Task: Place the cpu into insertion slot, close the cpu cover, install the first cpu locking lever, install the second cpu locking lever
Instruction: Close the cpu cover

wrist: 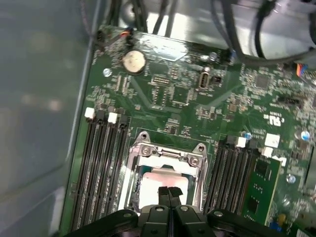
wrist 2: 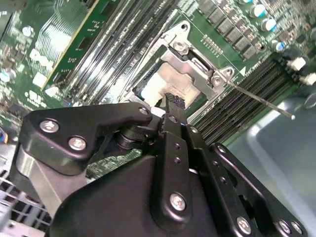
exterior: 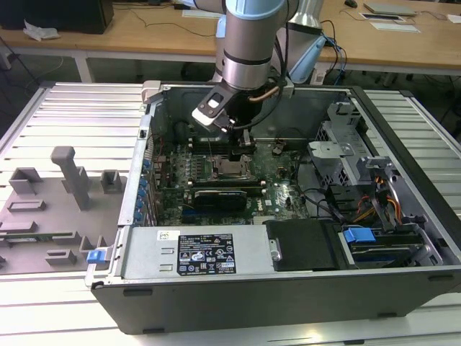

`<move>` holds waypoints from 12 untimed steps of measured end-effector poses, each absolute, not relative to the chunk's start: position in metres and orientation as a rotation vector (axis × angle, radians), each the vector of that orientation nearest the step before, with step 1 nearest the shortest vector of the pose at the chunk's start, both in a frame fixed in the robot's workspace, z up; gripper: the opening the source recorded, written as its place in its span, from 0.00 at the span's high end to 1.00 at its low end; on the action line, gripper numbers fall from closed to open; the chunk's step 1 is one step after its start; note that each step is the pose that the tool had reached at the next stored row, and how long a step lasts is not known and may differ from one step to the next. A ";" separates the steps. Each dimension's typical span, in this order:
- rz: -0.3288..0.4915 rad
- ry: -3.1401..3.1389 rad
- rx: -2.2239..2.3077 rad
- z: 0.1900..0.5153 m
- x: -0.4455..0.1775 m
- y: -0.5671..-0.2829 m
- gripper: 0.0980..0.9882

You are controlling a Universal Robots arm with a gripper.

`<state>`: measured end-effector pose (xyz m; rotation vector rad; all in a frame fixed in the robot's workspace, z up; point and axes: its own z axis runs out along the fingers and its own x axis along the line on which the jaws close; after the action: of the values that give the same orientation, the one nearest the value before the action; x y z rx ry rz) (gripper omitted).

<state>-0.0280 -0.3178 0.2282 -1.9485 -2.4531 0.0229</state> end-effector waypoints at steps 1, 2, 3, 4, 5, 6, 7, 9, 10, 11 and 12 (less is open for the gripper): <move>0.023 -2.470 -1.928 0.228 -0.028 -0.318 0.99; 0.023 -2.495 -1.896 0.228 -0.028 -0.318 0.99; 0.023 -2.514 -1.870 0.228 -0.028 -0.318 0.99; 0.024 -2.536 -1.840 0.228 -0.028 -0.318 0.99; 0.024 -2.553 -1.817 0.228 -0.028 -0.318 0.99; 0.024 -2.580 -1.778 0.228 -0.028 -0.318 0.99; 0.024 -2.597 -1.754 0.228 -0.028 -0.318 0.99; 0.024 -2.630 -1.705 0.228 -0.028 -0.318 0.99; 0.024 -2.646 -1.680 0.228 -0.028 -0.318 0.99; 0.024 -2.669 -1.644 0.228 -0.028 -0.318 0.99; 0.025 -2.709 -1.579 0.228 -0.028 -0.318 0.99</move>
<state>-0.0280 -0.3178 0.2282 -1.5786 -2.7086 0.0247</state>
